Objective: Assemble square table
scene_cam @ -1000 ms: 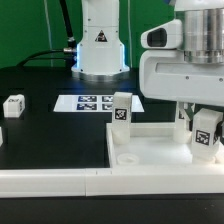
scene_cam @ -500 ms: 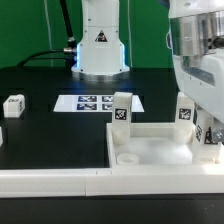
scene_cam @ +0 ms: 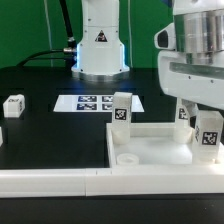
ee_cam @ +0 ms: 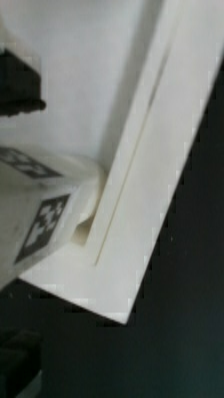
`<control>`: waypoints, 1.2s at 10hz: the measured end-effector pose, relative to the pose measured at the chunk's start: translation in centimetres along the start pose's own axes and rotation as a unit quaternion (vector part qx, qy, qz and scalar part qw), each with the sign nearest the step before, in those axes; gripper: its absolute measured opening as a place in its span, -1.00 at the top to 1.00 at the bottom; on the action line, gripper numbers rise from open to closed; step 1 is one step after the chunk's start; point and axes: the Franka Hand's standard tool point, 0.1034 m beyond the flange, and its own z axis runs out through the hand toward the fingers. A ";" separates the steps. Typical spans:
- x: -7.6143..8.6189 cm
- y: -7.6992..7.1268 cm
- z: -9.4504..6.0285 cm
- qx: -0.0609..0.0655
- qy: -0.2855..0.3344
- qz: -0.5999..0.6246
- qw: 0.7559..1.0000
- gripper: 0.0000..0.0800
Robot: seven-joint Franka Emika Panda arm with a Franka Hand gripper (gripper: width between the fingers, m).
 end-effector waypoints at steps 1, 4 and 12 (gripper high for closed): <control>0.0 0.0 0.0 0.000 0.000 -0.022 1.000 -0.57; 0.1 0.1 0.0 -0.006 0.002 -0.145 0.989 -0.62; 0.5 0.1 -0.3 -0.031 0.016 -0.247 0.969 0.26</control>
Offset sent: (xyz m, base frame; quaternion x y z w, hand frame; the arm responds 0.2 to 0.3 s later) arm 0.0000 0.0000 0.0000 0.0000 0.0000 -0.1938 0.9810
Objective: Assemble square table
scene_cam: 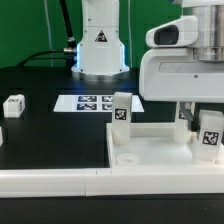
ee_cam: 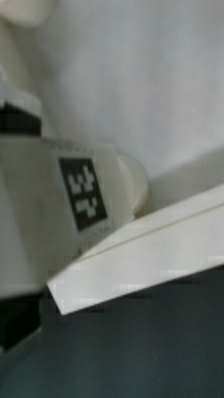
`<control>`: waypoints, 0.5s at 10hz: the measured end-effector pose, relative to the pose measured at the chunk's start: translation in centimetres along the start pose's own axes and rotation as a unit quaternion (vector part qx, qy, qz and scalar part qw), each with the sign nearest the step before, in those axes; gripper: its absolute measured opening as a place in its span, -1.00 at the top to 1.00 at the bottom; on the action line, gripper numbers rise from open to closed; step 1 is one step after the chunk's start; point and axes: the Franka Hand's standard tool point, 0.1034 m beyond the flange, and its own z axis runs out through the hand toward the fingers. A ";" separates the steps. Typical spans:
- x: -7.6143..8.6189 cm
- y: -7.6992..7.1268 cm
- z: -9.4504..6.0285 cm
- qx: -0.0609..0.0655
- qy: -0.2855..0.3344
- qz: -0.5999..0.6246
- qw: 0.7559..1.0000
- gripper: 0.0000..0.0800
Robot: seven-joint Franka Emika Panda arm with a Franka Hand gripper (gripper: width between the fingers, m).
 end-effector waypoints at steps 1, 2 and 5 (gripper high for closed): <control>0.0 0.0 0.0 0.000 0.000 0.036 0.999 0.26; 0.1 0.1 0.0 0.000 0.000 0.086 0.996 0.26; -0.1 0.3 0.2 0.009 -0.010 0.324 0.946 0.26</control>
Offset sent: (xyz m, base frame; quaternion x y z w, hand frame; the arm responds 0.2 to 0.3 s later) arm -0.0100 -0.0168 0.0044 -0.0218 0.0321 0.3946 0.9180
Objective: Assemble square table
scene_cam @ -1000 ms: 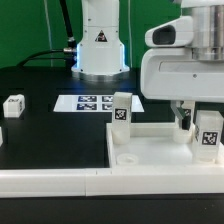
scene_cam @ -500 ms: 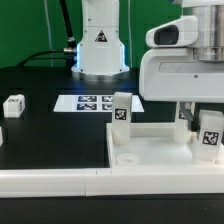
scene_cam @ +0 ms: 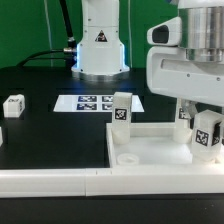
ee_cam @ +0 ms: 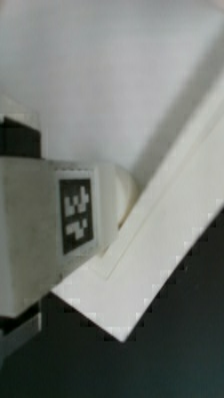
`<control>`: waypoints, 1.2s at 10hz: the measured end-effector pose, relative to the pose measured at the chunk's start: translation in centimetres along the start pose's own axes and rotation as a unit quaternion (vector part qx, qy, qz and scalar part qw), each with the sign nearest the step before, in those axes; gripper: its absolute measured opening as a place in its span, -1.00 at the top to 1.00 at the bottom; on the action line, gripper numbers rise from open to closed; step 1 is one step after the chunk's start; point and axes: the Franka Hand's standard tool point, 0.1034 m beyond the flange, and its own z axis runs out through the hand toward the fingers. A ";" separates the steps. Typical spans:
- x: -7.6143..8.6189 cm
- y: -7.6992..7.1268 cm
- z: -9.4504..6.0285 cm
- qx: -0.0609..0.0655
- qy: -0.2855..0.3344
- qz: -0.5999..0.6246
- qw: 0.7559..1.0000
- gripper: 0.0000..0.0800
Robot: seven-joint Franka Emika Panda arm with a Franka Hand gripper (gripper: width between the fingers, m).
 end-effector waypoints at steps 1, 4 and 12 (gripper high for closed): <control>-0.1 -0.1 0.0 0.008 -0.012 0.087 0.996 0.26; -0.2 -0.1 0.1 0.024 -0.029 0.187 0.982 0.26; 0.5 -0.4 -0.1 0.019 0.006 -0.275 0.961 -0.62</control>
Offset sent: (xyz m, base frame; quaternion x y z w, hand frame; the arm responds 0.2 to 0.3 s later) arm 0.0000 0.0000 0.0000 0.0000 0.0000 0.1296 0.9916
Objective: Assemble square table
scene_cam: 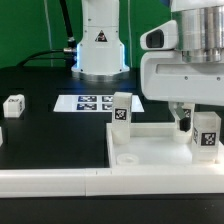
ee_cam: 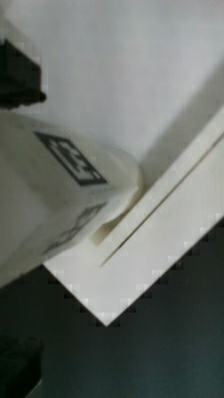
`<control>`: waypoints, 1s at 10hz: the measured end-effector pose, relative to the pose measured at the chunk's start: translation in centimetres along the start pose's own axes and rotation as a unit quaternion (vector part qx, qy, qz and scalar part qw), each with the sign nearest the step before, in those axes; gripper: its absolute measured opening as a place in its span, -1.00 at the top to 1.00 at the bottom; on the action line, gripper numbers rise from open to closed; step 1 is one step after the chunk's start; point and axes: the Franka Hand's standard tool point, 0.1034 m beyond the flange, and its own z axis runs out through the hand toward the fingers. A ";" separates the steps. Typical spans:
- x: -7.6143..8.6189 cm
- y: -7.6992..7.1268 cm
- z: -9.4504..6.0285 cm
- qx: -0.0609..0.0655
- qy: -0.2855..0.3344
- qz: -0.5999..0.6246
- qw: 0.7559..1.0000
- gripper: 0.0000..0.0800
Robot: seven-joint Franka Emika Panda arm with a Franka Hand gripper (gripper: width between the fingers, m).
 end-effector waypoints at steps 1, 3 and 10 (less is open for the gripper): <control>0.4 0.3 -0.1 -0.004 0.001 -0.071 0.997 -0.62; 0.4 0.1 -0.2 -0.012 0.012 -0.195 0.981 -0.62; 0.1 0.5 0.2 -0.007 0.021 -0.105 0.994 0.28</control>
Offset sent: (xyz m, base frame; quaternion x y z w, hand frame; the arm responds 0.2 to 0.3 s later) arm -0.0252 0.0023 -0.0013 0.0015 0.0413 -0.2423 0.9693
